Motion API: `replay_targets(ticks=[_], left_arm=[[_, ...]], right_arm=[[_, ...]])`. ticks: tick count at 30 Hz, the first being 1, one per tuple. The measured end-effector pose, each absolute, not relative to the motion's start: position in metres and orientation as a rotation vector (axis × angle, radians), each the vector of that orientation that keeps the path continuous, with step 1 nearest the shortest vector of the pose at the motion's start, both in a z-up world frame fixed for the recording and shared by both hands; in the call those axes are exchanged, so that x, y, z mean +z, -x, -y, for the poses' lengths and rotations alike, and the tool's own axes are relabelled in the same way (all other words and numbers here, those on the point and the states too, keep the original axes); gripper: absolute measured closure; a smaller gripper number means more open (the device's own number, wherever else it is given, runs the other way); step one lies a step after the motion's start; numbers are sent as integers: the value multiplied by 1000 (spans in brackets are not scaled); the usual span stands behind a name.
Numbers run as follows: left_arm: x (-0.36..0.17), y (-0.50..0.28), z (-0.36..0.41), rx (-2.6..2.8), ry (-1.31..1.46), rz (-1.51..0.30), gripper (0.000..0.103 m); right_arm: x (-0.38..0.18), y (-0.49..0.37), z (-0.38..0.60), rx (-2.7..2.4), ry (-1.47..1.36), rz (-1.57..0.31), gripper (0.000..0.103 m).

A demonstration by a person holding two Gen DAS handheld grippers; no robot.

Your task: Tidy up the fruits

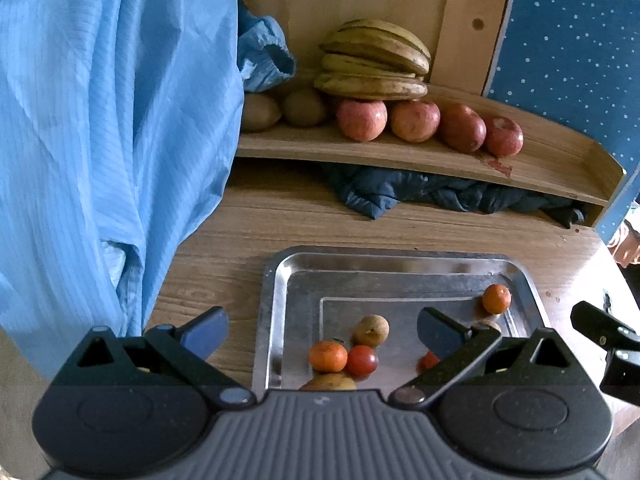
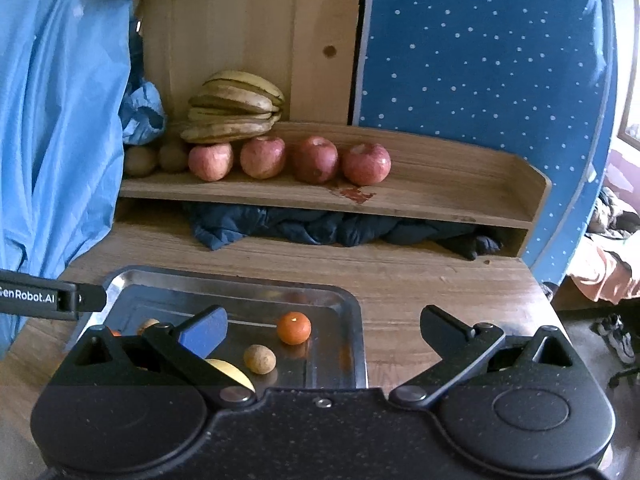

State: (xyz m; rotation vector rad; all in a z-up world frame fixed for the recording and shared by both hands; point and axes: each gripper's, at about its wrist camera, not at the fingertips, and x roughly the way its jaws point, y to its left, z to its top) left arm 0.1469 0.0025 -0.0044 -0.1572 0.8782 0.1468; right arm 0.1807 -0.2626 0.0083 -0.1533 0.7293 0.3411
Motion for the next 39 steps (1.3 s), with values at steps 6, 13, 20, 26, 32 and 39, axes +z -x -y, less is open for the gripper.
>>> replay_targets(ticks=[6, 13, 20, 26, 32, 39], left_arm=[[-3, -139, -14, 115, 154, -875, 0], [-2, -129, -26, 81, 151, -865, 0], [1, -121, -33, 41, 157, -857, 0], [2, -111, -37, 5, 169, -843, 0], [6, -97, -41, -27, 153, -823, 0], [12, -84, -50, -53, 149, -806, 0]], right_arm=[[14, -169, 253, 312, 148, -718, 1], [19, -152, 244, 283, 145, -710, 1], [26, -135, 240, 249, 146, -698, 1], [31, -121, 240, 210, 139, -693, 1], [35, -105, 235, 186, 132, -684, 1], [41, -83, 227, 157, 122, -665, 1]])
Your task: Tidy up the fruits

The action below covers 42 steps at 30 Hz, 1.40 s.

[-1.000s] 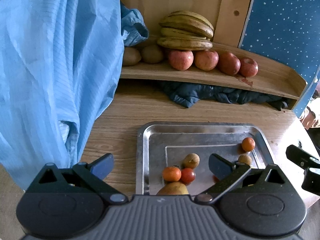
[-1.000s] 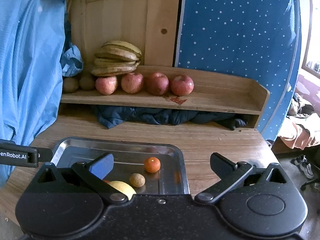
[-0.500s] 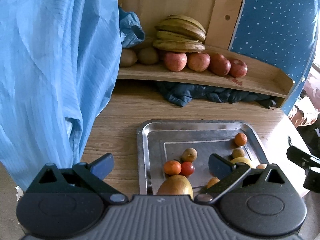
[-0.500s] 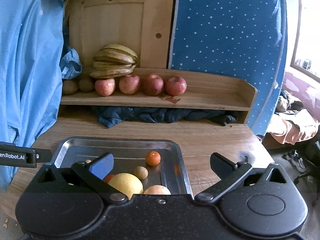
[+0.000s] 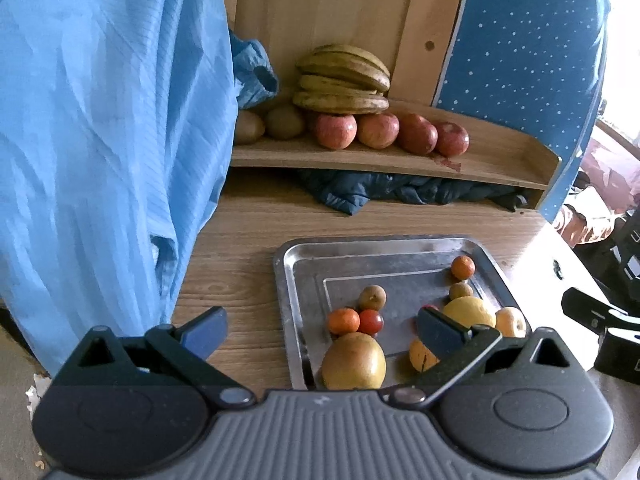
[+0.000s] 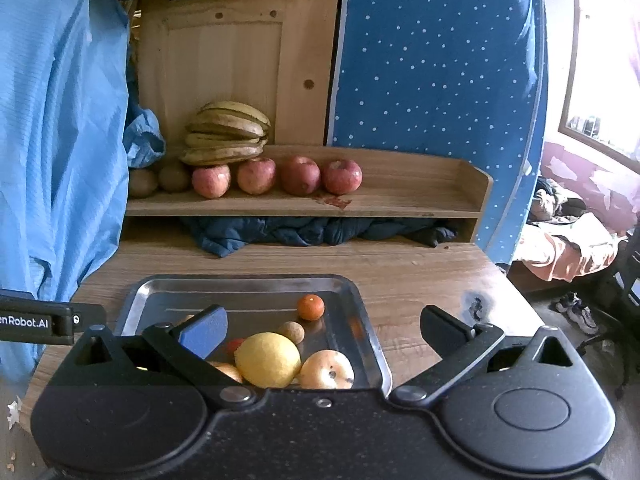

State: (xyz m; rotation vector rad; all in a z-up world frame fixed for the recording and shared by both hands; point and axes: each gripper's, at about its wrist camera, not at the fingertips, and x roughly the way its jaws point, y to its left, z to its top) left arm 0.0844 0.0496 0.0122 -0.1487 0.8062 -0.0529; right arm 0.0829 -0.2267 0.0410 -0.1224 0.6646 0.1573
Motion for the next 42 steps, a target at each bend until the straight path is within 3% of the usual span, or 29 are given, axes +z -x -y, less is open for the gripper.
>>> replay_targets(ticks=[42], left_arm=[[18, 0, -59, -32, 103, -730, 0]], right_arm=[[43, -9, 226, 218, 97, -676, 1]])
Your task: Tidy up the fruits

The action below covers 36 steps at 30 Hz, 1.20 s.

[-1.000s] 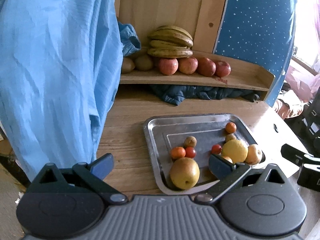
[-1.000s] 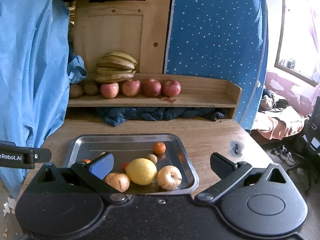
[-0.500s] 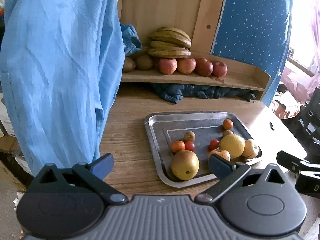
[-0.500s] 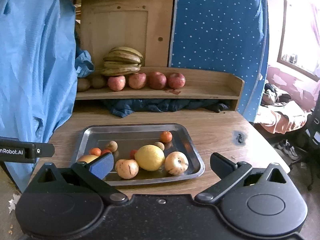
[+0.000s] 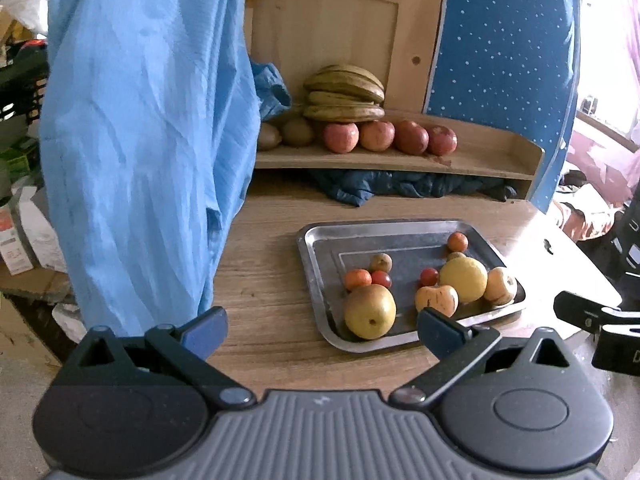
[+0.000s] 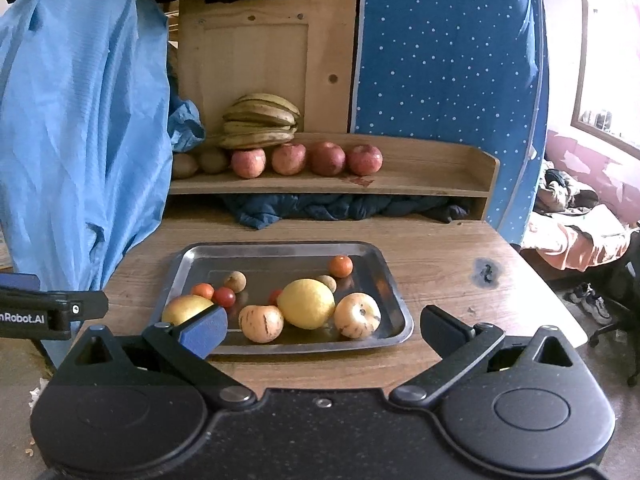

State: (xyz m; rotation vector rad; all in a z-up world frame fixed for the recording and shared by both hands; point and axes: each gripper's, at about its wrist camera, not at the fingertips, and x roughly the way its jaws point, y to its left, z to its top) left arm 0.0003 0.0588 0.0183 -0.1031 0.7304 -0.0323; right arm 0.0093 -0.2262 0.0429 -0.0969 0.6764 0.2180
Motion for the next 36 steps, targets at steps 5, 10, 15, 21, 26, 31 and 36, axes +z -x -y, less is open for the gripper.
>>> replay_targets(ticks=[5, 10, 15, 21, 26, 31, 36], left_arm=[[19, 9, -58, -21, 109, -726, 0], [19, 18, -63, 7, 128, -732, 0], [17, 22, -66, 24, 141, -738, 0], [17, 25, -64, 26, 139, -741, 0], [18, 28, -62, 20, 131, -735, 0], [18, 30, -61, 21, 129, -730, 0], [18, 30, -61, 22, 131, -733, 0]], right_arm=[[40, -3, 230, 233, 98, -688, 1], [39, 1, 231, 230, 89, -695, 1], [39, 4, 229, 242, 96, -693, 1], [40, 6, 228, 248, 99, -694, 1], [40, 7, 229, 249, 99, -693, 1], [40, 10, 229, 247, 96, -691, 1], [40, 9, 230, 250, 96, -691, 1]])
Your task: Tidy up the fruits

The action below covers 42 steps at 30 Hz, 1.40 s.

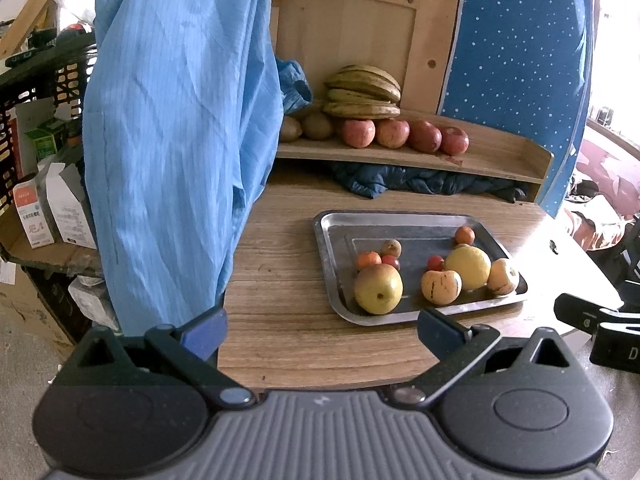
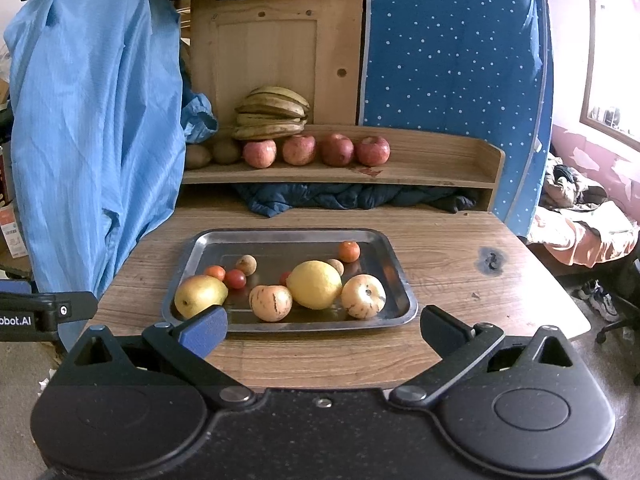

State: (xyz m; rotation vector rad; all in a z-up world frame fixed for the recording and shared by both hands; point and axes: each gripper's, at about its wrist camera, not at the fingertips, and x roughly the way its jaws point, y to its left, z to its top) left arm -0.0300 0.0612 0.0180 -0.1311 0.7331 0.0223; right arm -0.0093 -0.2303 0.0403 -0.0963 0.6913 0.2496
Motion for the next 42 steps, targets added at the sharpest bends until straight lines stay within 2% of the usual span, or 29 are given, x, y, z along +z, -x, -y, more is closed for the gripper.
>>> replay_targets(ticks=[42], left_arm=[[14, 25, -65, 11, 129, -742, 0]], right_arm=[[39, 2, 227, 231, 91, -705, 1]])
